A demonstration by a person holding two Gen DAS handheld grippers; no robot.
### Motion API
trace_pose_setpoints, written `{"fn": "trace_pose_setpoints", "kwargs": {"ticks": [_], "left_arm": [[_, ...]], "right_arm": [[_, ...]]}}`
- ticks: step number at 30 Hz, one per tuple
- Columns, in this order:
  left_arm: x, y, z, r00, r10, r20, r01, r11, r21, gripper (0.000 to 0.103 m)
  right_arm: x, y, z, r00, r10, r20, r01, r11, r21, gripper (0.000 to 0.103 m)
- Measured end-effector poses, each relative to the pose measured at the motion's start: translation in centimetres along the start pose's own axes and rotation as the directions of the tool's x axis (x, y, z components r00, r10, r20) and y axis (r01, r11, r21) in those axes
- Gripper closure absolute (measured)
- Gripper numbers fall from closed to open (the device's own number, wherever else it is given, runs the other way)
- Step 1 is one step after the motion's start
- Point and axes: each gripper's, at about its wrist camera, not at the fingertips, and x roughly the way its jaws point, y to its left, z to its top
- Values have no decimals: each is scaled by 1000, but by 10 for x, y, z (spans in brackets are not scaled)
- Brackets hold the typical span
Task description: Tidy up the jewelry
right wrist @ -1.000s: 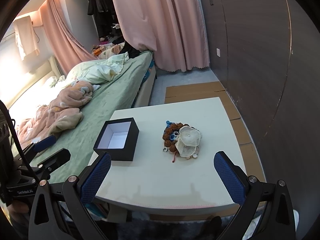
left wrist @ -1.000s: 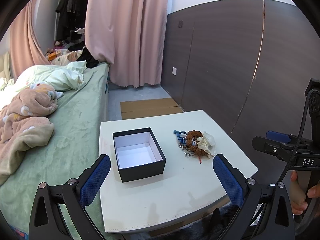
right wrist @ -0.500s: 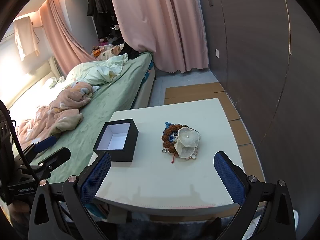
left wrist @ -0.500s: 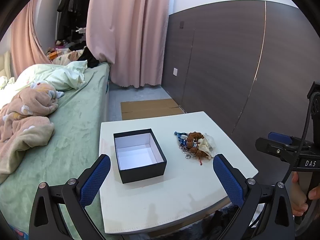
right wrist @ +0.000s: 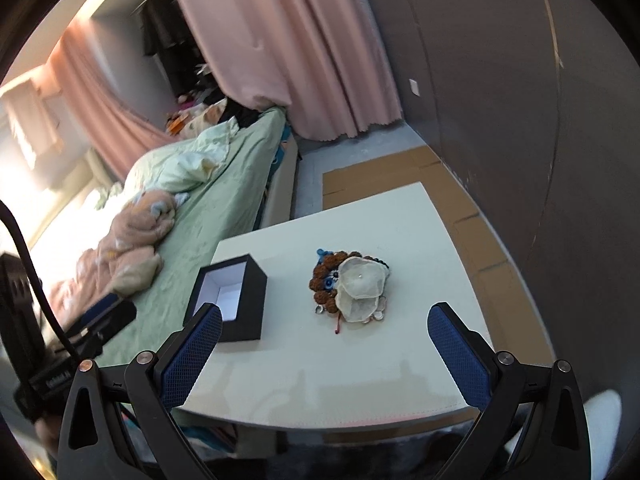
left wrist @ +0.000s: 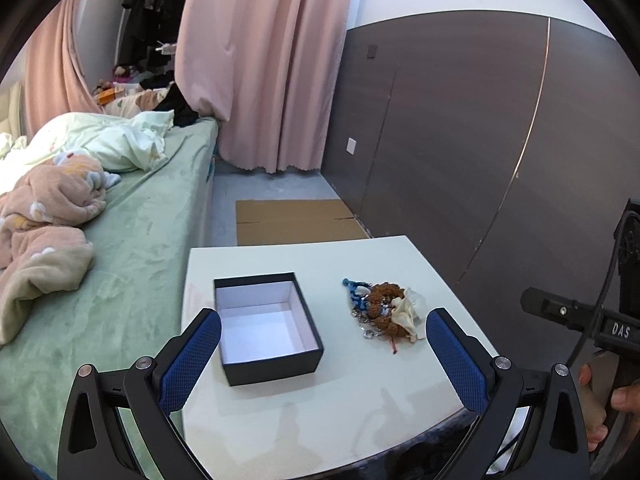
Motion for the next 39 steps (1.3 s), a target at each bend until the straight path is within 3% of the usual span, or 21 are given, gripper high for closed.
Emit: {"fn": "trace_pose_setpoints", "kwargs": {"ticks": [6, 8, 11, 17, 24, 30, 34, 36, 38, 39], "left_arm": [[21, -12, 2, 999, -39, -33, 40, 999, 19, 8], [28, -14, 2, 998, -52, -46, 53, 998, 18, 16], [41, -18, 3, 995, -69, -74, 71, 997, 19, 24], [71, -20, 4, 988, -79, -132, 79, 997, -9, 34], [96, -18, 9, 984, -77, -161, 71, 997, -41, 36], [117, -19, 15, 981, -80, -178, 75, 997, -33, 36], [129, -18, 18, 978, -90, -191, 83, 996, -41, 36], [133, -17, 17, 976, -94, -197, 86, 995, -47, 36], [138, -16, 16, 973, -97, -209, 87, 995, -57, 36], [139, -16, 15, 972, -98, -214, 87, 994, -60, 36]], "right_arm": [[15, -25, 4, 1000, 28, -1, -27, 994, 105, 2], [22, -32, 4, 999, 44, -11, -42, 988, 146, 6], [40, -41, 3, 996, 78, -43, -67, 975, 212, 15], [80, -60, -3, 983, 134, -123, -85, 937, 339, 17], [122, -77, -7, 968, 177, -180, -76, 885, 460, 17], [156, -77, -2, 960, 158, -233, -32, 883, 468, 18], [169, -70, 0, 951, 145, -274, -5, 891, 454, 35], [175, -68, -3, 945, 142, -295, 7, 892, 452, 52], [180, -70, -6, 940, 138, -311, 20, 890, 456, 83], [180, -71, -7, 941, 134, -312, 25, 889, 458, 92]]}}
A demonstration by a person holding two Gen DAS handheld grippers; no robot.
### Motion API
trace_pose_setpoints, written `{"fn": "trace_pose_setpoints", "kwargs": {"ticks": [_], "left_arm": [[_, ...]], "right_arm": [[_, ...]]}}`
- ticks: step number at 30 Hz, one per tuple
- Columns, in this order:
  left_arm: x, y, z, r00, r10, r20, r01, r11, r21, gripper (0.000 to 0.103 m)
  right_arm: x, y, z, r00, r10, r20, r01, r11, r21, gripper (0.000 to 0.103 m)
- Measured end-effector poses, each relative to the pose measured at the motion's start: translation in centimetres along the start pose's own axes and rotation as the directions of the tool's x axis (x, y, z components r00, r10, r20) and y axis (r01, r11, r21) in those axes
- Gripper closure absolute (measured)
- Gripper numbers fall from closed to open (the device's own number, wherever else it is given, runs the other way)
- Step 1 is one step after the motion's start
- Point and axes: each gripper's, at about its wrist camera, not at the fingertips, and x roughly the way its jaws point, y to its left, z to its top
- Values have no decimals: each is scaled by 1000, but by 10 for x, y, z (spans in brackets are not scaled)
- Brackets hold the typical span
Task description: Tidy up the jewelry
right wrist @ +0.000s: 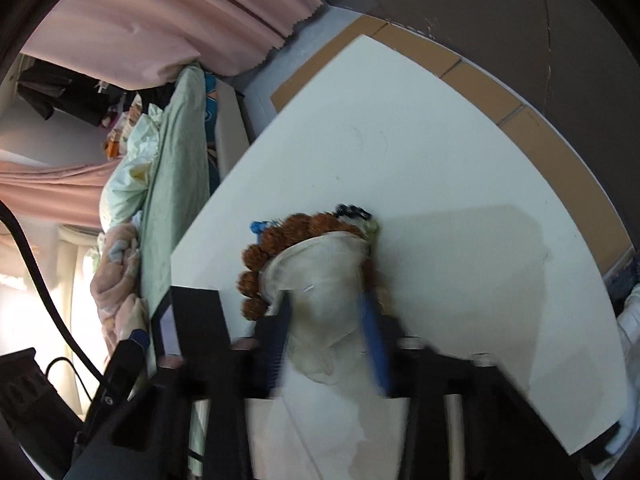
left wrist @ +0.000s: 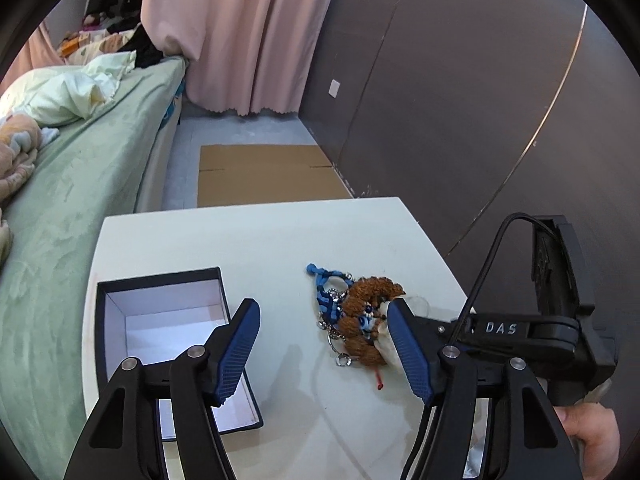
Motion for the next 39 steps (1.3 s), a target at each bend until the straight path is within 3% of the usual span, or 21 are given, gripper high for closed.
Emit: {"fn": "trace_pose_setpoints", "kwargs": {"ticks": [2, 13, 18, 22, 30, 33, 36, 39], "left_arm": [[2, -1, -1, 1000, -1, -5, 1, 1000, -5, 36], [14, -16, -7, 1000, 18, -20, -17, 999, 33, 36], [30, -28, -10, 999, 41, -37, -38, 996, 77, 36], [47, -33, -11, 997, 51, -62, -45, 994, 95, 46], [69, -28, -11, 992, 74, -103, -67, 995, 69, 49], [78, -28, -11, 990, 79, -121, -71, 995, 66, 59], [83, -25, -12, 988, 71, -137, -64, 996, 56, 79], [78, -30, -12, 990, 65, -123, -57, 996, 69, 83]], "right_arm": [[-3, -4, 0, 1000, 24, 11, -25, 1000, 19, 99], [-55, 0, -6, 970, 170, 173, -168, 985, -23, 99], [-68, -2, -5, 964, 171, 206, -169, 985, -28, 99], [-75, -8, -3, 960, 170, 224, -171, 985, -15, 99], [-81, -18, 0, 958, 167, 233, -174, 985, 7, 99], [-81, -20, 0, 958, 168, 233, -174, 985, 5, 99], [-81, -20, 1, 958, 172, 228, -177, 984, -1, 99], [-81, -19, 2, 959, 174, 225, -178, 984, -2, 99]]}}
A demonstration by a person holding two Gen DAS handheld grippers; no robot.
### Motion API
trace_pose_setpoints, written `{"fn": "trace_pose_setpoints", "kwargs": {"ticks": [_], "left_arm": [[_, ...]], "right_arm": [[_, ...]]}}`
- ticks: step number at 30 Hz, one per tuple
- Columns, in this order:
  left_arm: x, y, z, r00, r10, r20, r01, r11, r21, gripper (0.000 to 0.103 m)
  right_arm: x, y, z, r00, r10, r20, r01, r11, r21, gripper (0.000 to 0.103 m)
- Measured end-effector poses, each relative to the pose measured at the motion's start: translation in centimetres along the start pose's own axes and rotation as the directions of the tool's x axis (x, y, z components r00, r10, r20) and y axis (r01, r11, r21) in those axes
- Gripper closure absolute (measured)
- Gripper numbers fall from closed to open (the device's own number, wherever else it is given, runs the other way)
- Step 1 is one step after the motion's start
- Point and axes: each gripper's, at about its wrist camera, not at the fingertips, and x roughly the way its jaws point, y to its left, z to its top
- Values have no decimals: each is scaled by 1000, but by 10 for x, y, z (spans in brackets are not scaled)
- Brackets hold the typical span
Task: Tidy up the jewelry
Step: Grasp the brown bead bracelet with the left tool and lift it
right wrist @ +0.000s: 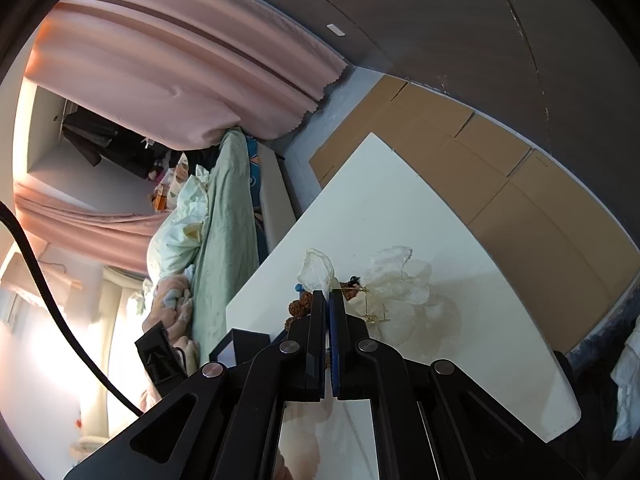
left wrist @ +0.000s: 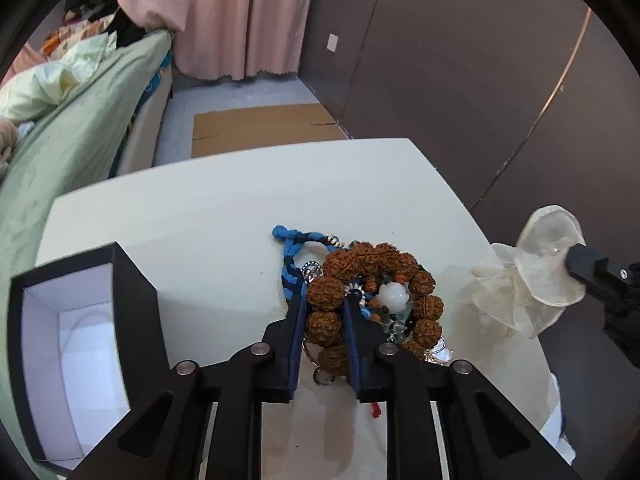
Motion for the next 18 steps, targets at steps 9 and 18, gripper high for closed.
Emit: {"fn": "trace_pose_setpoints", "kwargs": {"ticks": [9, 18], "left_arm": [[-41, 0, 8, 987, -117, 107, 118, 993, -5, 84], [-81, 11, 12, 969, -164, 187, 168, 986, -9, 84]], "right_arm": [[-4, 6, -1, 999, 33, 35, -33, 999, -8, 99], [-3, 33, -8, 991, 124, 58, -119, 990, -77, 99]]}}
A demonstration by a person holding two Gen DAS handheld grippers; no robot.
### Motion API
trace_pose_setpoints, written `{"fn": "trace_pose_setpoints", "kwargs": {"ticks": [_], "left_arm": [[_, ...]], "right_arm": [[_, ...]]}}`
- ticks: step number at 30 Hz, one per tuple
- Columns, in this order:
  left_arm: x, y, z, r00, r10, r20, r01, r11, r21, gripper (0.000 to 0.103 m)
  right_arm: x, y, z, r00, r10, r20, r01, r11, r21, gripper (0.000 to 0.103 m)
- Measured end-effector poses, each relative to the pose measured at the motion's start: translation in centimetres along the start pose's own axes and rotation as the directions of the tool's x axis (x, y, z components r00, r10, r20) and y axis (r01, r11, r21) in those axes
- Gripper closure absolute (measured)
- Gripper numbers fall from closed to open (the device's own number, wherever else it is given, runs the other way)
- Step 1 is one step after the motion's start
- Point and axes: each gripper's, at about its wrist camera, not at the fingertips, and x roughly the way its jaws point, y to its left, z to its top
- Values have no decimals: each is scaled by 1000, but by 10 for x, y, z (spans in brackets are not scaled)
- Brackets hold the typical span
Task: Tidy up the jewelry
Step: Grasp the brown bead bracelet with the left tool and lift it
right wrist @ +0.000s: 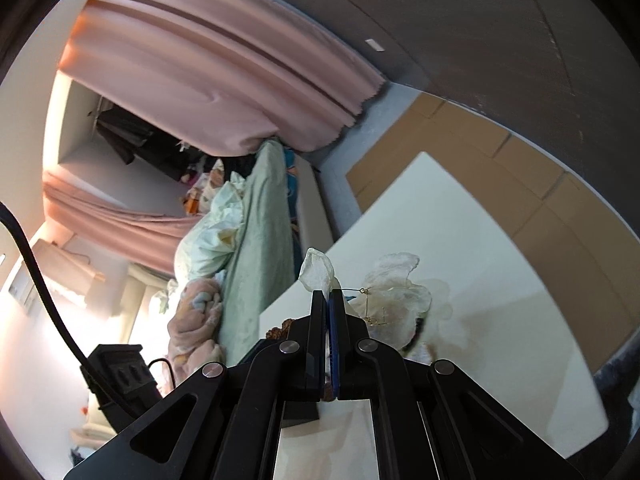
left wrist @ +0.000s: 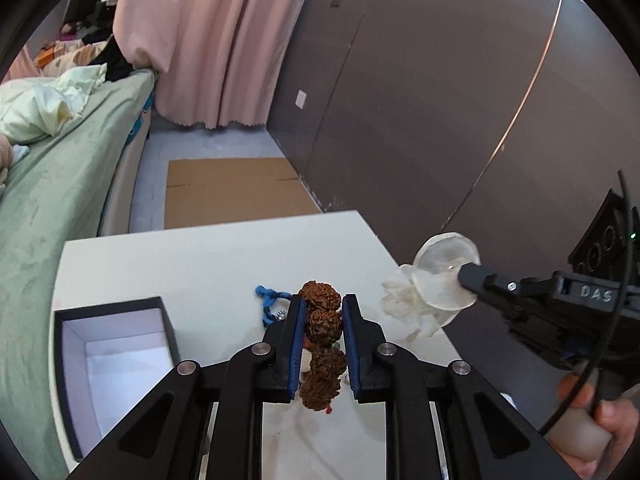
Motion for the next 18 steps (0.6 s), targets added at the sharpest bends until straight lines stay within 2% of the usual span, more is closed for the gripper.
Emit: {"fn": "trace_pose_setpoints", "kwargs": {"ticks": [7, 13, 18], "left_arm": [[-33, 18, 9, 998, -1, 61, 3, 999, -32, 84], [-66, 43, 11, 991, 46, 124, -37, 997, -68, 84], [-87, 67, 12, 983, 95, 159, -77, 990, -116, 84]], "right_arm": [[11, 20, -7, 998, 64, -2, -65, 998, -28, 99], [29, 47, -21, 987, 154, -31, -156, 986, -63, 99], [45, 67, -37, 979, 193, -70, -198, 977, -85, 99]]}}
